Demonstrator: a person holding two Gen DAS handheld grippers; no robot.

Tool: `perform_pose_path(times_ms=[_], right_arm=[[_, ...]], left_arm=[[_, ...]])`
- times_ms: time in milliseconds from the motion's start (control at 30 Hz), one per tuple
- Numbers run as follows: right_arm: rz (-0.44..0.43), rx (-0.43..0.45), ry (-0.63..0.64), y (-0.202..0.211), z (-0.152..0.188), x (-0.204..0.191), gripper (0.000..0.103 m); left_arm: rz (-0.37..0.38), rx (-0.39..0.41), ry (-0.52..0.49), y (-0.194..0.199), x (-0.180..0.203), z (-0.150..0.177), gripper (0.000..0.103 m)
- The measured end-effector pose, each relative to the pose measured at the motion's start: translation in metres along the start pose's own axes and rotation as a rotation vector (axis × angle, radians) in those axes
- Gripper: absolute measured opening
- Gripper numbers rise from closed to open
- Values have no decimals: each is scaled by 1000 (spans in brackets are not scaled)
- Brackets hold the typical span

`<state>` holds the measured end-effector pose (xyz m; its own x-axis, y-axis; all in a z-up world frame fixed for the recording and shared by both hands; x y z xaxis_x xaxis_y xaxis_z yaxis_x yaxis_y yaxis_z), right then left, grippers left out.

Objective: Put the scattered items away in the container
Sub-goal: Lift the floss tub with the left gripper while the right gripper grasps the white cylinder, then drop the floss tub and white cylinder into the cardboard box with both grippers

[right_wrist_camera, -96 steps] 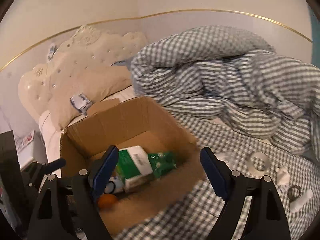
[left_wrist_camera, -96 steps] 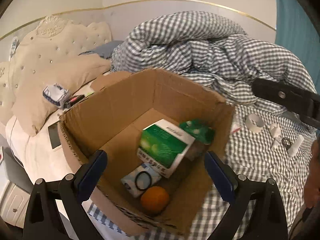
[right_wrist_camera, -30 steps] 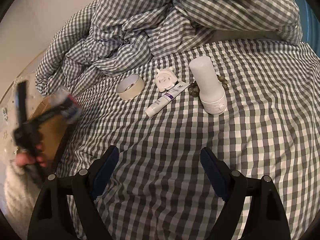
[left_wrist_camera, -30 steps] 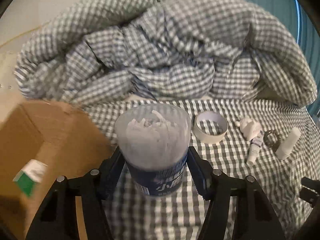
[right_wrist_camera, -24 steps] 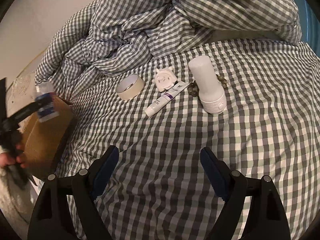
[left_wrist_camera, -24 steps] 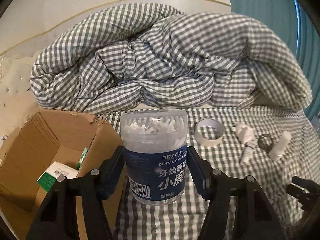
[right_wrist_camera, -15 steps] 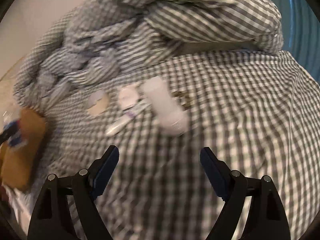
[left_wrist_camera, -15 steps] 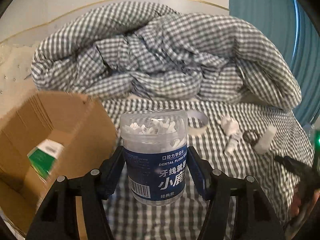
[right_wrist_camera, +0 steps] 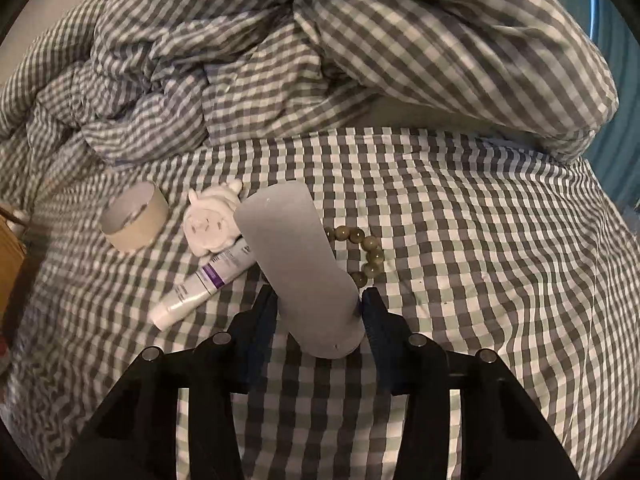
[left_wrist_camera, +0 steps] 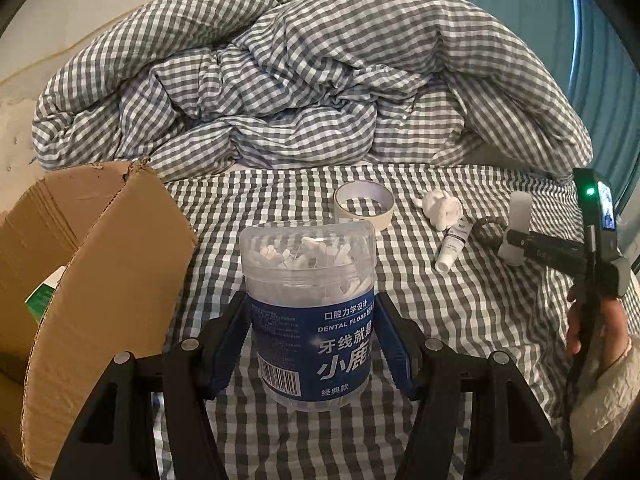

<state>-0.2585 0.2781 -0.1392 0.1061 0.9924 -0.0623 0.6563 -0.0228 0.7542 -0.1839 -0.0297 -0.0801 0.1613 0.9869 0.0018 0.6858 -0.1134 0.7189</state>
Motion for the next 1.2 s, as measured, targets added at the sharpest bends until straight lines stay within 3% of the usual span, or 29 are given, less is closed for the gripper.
perform_pose_path(times_ms=[400, 633, 900, 1033, 1100, 1167, 1200], right_arm=[[-62, 59, 42, 82, 15, -27, 41], [-132, 63, 49, 111, 24, -55, 41], [-238, 149, 213, 168, 14, -148, 41], [-282, 155, 273, 176, 13, -191, 41], [-307, 144, 290, 175, 15, -209, 41], [-325, 128, 315, 174, 20, -226, 41], [-332, 128, 325, 176, 21, -234, 41]], left_arm=[[-15, 101, 36, 61, -27, -10, 64], [-126, 180, 75, 120, -80, -16, 64], [-259, 188, 196, 144, -167, -6, 64], [-297, 121, 235, 128, -198, 6, 64], [-316, 81, 245, 116, -208, 15, 66], [-354, 60, 248, 112, -213, 22, 92], [-374, 61, 250, 112, -215, 26, 96]])
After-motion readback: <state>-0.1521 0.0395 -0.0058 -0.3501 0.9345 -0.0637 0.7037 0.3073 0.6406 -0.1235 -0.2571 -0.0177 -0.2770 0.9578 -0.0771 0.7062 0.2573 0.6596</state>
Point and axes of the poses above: each gripper's, at about its wrist camera, not at the fingertips, and y roughly against the way its jaws point, x to its right, z to its underside, the point moved 1 cm from there along -y, roughly the way its jaws point
